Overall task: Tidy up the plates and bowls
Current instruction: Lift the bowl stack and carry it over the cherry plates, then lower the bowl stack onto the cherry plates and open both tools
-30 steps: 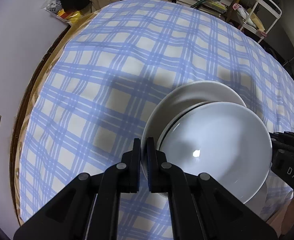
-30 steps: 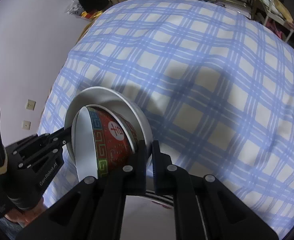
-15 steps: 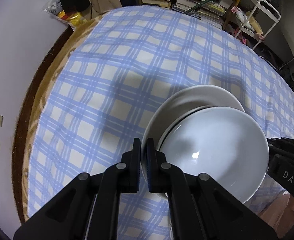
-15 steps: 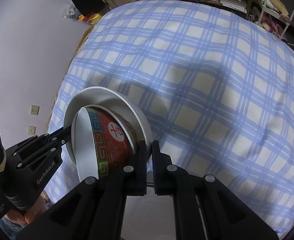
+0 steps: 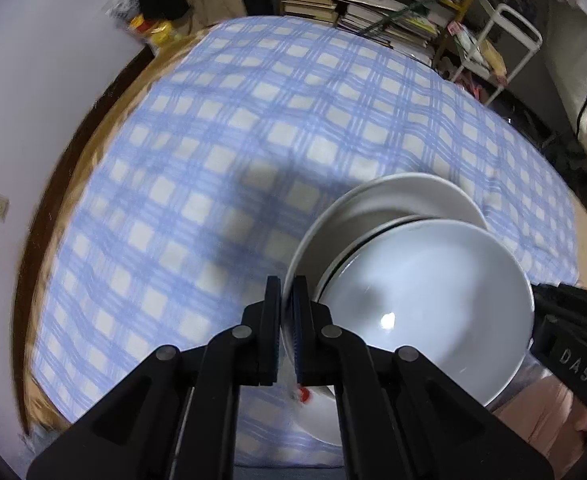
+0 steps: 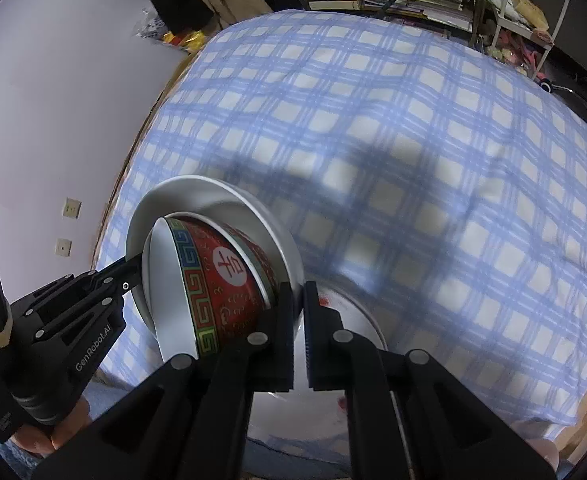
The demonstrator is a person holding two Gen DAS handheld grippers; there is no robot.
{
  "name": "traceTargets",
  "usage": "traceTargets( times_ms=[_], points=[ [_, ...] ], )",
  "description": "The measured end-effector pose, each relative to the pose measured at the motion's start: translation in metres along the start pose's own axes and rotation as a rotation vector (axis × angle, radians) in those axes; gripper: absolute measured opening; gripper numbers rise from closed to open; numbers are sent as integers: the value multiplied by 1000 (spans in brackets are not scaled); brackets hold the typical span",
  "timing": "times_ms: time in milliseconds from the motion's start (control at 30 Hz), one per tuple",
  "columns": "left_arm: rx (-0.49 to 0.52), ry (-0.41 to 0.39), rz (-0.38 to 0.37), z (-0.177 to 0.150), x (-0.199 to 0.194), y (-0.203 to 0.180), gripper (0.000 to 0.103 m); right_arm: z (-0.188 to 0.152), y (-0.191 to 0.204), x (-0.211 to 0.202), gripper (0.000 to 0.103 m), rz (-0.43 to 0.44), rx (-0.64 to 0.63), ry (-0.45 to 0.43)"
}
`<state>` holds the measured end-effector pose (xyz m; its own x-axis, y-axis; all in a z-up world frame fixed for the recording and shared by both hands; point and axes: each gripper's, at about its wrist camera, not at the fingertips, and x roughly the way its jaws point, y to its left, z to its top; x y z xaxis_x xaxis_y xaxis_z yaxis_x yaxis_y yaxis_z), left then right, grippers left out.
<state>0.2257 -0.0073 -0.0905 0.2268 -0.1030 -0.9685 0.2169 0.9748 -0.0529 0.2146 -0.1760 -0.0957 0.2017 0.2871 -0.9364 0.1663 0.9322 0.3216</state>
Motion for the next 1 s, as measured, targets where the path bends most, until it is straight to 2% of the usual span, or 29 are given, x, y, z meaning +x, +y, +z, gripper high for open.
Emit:
traceTargets(
  times_ms=[200,333,467,600,733,867,933,1000],
  points=[
    [-21,18,26,-41,3,-8,3,-38,-13,5,9,17,-12,18],
    [-51,51,12,-61,14,-7,3,-55,-21,18,9,42,5,40],
    [-76,93,-15,-76,37,-9,3,-68,-26,32,9,-7,1,40],
    [-52,79,16,-78,43,-14,5,-72,-27,29,8,-24,-11,-24],
    [-57,27,22,-77,41,-14,8,-69,-30,22,6,11,13,-45],
    [-53,23,26,-78,39,-11,15,-71,-27,22,6,2,-8,-49],
    [-55,14,42,-79,36,-12,17,-73,-26,20,6,-14,-12,-64],
    [-22,-8,98,-83,31,-18,20,-78,-27,14,7,-17,-11,-101]
  ],
)
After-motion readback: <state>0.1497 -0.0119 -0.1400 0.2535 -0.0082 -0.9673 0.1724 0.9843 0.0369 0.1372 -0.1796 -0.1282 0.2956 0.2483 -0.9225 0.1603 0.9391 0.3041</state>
